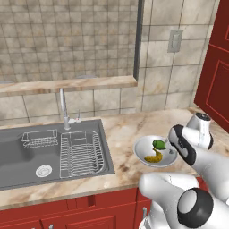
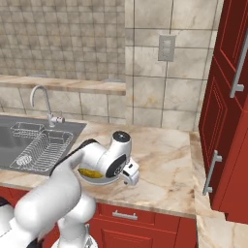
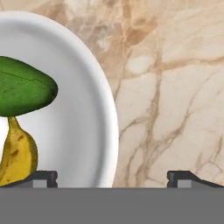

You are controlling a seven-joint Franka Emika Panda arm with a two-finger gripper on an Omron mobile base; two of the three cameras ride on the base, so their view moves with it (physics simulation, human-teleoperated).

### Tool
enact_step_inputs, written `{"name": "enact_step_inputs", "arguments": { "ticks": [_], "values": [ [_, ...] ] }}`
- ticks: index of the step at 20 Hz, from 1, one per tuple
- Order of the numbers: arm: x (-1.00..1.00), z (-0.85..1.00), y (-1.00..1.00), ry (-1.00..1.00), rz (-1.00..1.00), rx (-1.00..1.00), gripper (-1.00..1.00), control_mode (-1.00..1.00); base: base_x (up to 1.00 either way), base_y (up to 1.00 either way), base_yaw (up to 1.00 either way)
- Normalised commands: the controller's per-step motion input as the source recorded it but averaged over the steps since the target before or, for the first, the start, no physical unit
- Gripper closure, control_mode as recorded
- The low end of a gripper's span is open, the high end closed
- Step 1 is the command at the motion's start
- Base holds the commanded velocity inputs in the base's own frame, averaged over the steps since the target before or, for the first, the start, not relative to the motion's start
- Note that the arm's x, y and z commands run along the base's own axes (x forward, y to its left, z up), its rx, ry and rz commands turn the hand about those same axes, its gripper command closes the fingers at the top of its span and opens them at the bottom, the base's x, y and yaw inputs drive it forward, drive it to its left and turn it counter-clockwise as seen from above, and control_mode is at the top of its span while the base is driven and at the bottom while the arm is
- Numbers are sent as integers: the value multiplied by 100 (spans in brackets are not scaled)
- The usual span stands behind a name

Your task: Dump the avocado and banana from the bowl so the bowl can be washed. Place the bowl in the sink after clearing the leftovers.

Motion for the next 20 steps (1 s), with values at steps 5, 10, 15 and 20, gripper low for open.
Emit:
{"name": "enact_step_inputs", "arguments": {
  "ticks": [5,10,15,20],
  "values": [
    [18,-10,0,2,0,3,-100,-100,0,0,0],
    [13,-20,0,0,0,8,-100,-100,0,0,0],
    [7,-30,3,0,0,9,-100,-100,0,0,0],
    [9,-13,6,0,0,3,100,-100,0,0,0]
  ]
}}
